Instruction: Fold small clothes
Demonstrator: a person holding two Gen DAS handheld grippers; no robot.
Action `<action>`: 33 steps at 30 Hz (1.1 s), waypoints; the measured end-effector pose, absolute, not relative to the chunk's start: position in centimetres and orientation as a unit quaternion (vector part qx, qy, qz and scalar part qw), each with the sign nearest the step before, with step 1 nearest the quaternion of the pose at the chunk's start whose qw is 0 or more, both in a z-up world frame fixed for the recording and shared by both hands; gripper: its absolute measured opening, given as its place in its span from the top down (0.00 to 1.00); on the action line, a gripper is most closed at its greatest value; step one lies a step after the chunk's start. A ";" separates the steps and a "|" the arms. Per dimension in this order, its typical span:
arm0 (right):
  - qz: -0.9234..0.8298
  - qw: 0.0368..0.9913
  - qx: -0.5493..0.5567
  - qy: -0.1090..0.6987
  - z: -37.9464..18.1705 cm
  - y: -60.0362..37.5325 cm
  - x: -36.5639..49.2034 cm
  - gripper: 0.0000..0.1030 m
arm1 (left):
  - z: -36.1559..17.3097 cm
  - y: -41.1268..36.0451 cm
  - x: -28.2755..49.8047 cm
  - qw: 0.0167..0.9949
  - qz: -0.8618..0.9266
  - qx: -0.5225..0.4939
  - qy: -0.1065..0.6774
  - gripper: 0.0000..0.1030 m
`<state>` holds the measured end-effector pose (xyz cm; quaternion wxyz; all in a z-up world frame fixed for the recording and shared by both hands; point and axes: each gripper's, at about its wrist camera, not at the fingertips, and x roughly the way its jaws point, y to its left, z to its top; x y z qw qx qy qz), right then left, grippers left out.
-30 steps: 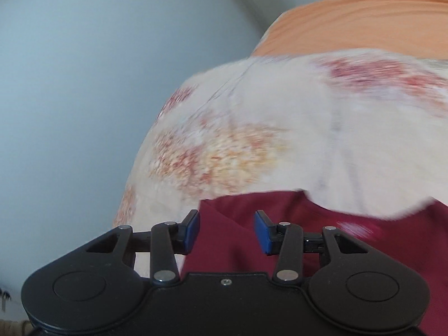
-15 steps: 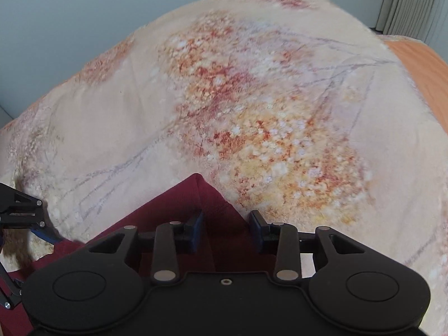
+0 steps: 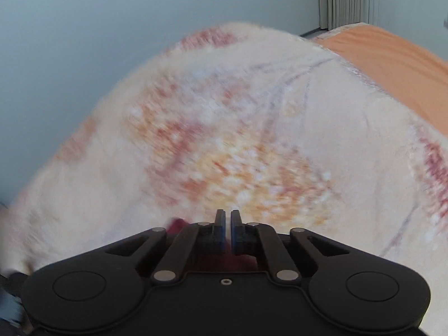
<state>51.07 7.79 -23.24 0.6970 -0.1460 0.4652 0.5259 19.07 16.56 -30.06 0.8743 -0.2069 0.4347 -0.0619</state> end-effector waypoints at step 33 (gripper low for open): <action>0.362 0.805 0.050 0.466 -20.6 -11.2 46.5 0.53 | -24.5 19.2 20.5 0.906 -0.012 -0.208 0.368 0.66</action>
